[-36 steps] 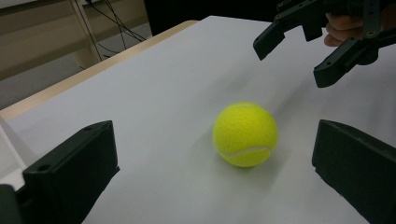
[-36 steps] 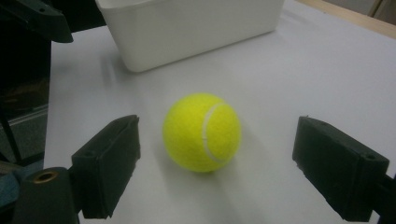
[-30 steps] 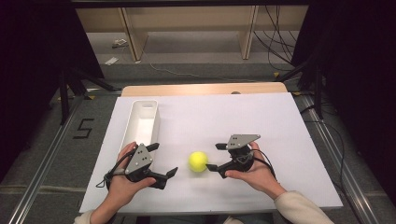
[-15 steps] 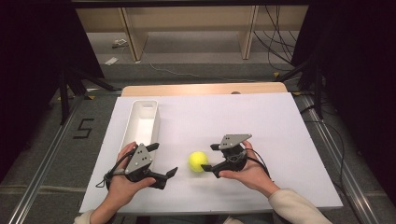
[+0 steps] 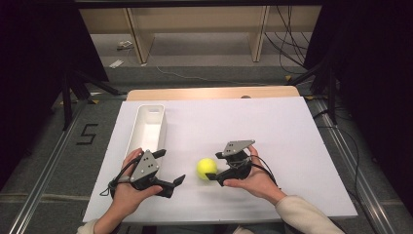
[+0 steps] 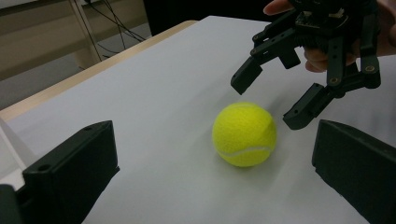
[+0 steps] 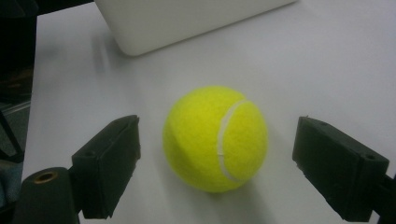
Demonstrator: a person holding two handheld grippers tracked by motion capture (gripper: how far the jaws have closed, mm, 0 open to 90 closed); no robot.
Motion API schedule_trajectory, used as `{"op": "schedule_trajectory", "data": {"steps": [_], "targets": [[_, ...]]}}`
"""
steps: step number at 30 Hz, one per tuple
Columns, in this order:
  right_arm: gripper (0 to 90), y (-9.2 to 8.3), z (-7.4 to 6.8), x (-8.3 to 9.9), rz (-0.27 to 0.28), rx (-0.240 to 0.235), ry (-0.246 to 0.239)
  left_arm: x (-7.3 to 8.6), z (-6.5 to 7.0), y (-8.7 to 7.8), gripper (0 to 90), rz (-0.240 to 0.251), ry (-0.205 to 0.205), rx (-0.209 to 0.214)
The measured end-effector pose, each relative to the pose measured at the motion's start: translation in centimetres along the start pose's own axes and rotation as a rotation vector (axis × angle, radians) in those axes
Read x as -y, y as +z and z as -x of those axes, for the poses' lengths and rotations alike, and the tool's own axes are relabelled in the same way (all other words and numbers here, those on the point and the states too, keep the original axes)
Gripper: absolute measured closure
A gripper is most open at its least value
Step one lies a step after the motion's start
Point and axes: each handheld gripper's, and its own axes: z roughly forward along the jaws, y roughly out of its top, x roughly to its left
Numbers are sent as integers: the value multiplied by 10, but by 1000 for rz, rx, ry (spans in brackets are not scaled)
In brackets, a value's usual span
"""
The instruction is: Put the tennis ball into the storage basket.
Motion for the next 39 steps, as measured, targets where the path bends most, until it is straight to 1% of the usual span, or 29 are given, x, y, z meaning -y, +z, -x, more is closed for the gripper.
{"op": "schedule_trajectory", "data": {"steps": [6,13,23,28,29,31,34,39], "targets": [[158,8,-1,-1,-13,-4,10,0,0,0,0,0,1,1],[158,14,-1,-1,-26,0,9,0,0,0,0,0,2,2],[158,24,-2,-1,-48,-9,10,0,0,0,0,0,2,3],[158,30,-2,-1,-57,-9,8,0,0,0,0,1,0,3],[158,31,-2,-1,-55,-7,1,0,0,0,0,1,0,3],[158,31,-1,-1,-62,-8,15,0,0,0,0,0,0,3],[158,33,0,-1,-61,-4,21,0,0,0,0,1,0,4],[158,38,-1,0,-74,-10,16,0,0,0,0,1,0,4]]}}
